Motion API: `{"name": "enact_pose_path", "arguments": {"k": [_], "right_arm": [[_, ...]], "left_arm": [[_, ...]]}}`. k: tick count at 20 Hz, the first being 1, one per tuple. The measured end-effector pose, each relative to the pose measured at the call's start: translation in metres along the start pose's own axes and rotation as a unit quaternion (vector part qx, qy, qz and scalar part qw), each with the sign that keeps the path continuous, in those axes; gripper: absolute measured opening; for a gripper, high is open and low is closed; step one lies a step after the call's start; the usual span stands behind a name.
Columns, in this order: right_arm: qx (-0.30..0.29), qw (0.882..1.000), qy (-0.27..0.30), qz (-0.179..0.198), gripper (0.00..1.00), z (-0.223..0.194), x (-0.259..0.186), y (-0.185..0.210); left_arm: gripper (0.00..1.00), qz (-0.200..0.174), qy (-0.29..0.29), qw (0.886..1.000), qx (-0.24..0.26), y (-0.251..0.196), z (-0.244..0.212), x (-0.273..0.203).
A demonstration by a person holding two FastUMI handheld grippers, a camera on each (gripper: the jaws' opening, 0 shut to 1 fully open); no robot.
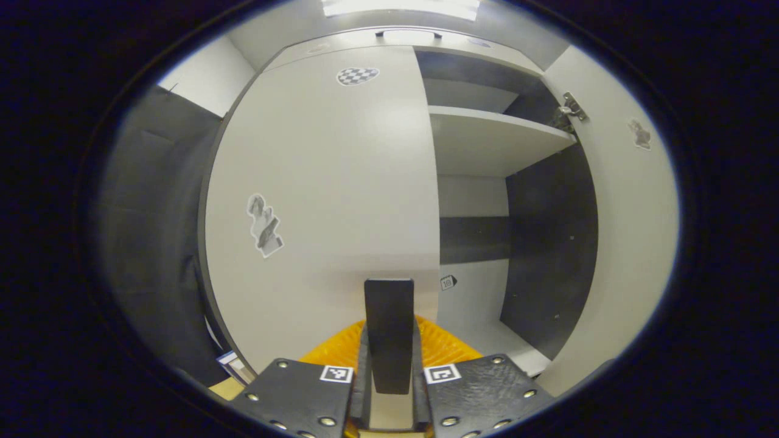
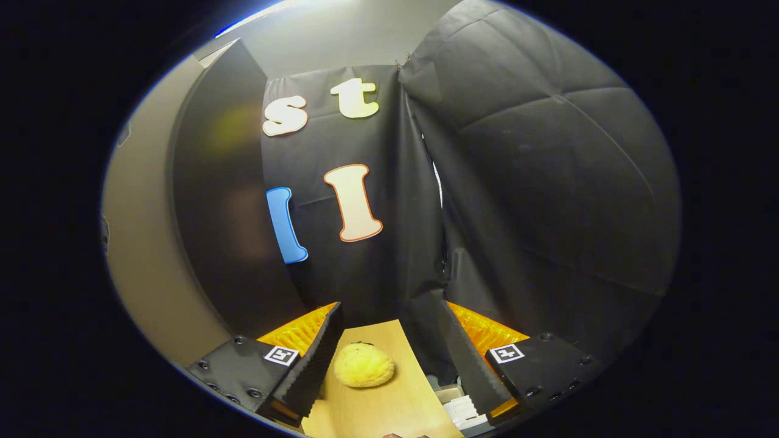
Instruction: Open the right door of the double-door shoe cabinet with the right hand, and open the left door with the left hand.
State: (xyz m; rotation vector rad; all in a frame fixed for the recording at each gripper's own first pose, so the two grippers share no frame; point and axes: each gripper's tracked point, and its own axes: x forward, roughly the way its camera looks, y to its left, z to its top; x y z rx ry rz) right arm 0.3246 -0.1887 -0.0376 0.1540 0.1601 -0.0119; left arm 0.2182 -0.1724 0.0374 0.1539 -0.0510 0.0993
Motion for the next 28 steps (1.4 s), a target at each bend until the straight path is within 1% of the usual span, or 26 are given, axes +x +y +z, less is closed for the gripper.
{"name": "enact_pose_path", "arguments": {"k": [2, 4, 5, 8, 9, 11, 12, 14, 15, 16, 17, 18, 21, 22, 23, 24, 27, 28], "right_arm": [[-0.012, 1.0, 0.006, -0.004, 0.98, -0.006, 0.001, -0.003], [-0.013, 1.0, 0.009, -0.003, 0.98, -0.007, -0.001, -0.002], [-0.01, 1.0, 0.009, 0.001, 0.98, -0.006, -0.002, 0.0], [-0.008, 1.0, 0.001, 0.004, 0.98, -0.001, -0.01, 0.002], [-0.011, 1.0, 0.0, 0.003, 0.98, -0.002, -0.015, 0.001], [-0.019, 1.0, 0.001, -0.001, 0.98, -0.005, -0.027, -0.001], [-0.023, 1.0, 0.002, -0.005, 1.0, -0.007, -0.033, -0.002], [-0.022, 1.0, 0.003, -0.012, 0.98, -0.012, -0.045, -0.005], [-0.015, 1.0, 0.005, -0.013, 0.92, -0.014, -0.05, -0.005], [-0.006, 1.0, 0.009, -0.014, 0.92, -0.018, -0.056, -0.003], [0.002, 1.0, 0.013, -0.015, 0.98, -0.022, -0.06, -0.003], [0.01, 1.0, 0.015, -0.016, 0.93, -0.025, -0.065, -0.001], [0.027, 0.999, 0.013, -0.016, 0.97, -0.028, -0.079, 0.008], [0.029, 0.999, 0.012, -0.018, 0.98, -0.028, -0.084, 0.011], [0.029, 0.999, 0.009, -0.02, 0.93, -0.027, -0.09, 0.014], [0.026, 0.999, 0.007, -0.02, 0.98, -0.027, -0.094, 0.02], [0.011, 1.0, 0.002, -0.027, 0.98, -0.027, -0.111, 0.033], [0.008, 0.999, -0.001, -0.032, 0.92, -0.026, -0.12, 0.037]], "left_arm": [[0.25, 0.013, -0.008, 1.0, -0.003, 0.002, -0.001, -0.003], [0.22, 0.013, -0.003, 1.0, -0.008, 0.001, -0.002, -0.003], [0.14, 0.013, -0.002, 1.0, -0.01, 0.001, -0.002, -0.002], [0.15, 0.017, -0.001, 1.0, -0.019, 0.004, -0.003, -0.004], [0.08, 0.02, -0.003, 1.0, -0.023, 0.003, -0.004, -0.003], [0.08, 0.019, 0.002, 1.0, -0.021, 0.003, -0.004, -0.005], [0.08, 0.018, 0.003, 1.0, -0.023, 0.003, -0.004, -0.006], [0.08, 0.012, 0.007, 1.0, -0.026, 0.004, -0.005, -0.007], [0.08, 0.009, 0.01, 1.0, -0.027, 0.005, -0.006, -0.009], [0.08, 0.006, 0.011, 1.0, -0.026, 0.006, -0.006, -0.011], [0.08, 0.004, 0.012, 1.0, -0.026, 0.007, -0.006, -0.012], [0.08, 0.002, 0.012, 1.0, -0.028, 0.007, -0.006, -0.013], [0.08, -0.008, 0.015, 0.999, -0.036, 0.008, -0.008, -0.016], [0.08, -0.01, 0.015, 0.999, -0.037, 0.009, -0.009, -0.018], [0.08, -0.012, 0.016, 0.999, -0.036, 0.01, -0.009, -0.018], [0.08, -0.015, 0.017, 0.999, -0.037, 0.011, -0.009, -0.018], [0.08, -0.03, 0.02, 0.998, -0.041, 0.01, -0.011, -0.026], [0.08, -0.039, 0.02, 0.998, -0.041, 0.011, -0.011, -0.028]]}}
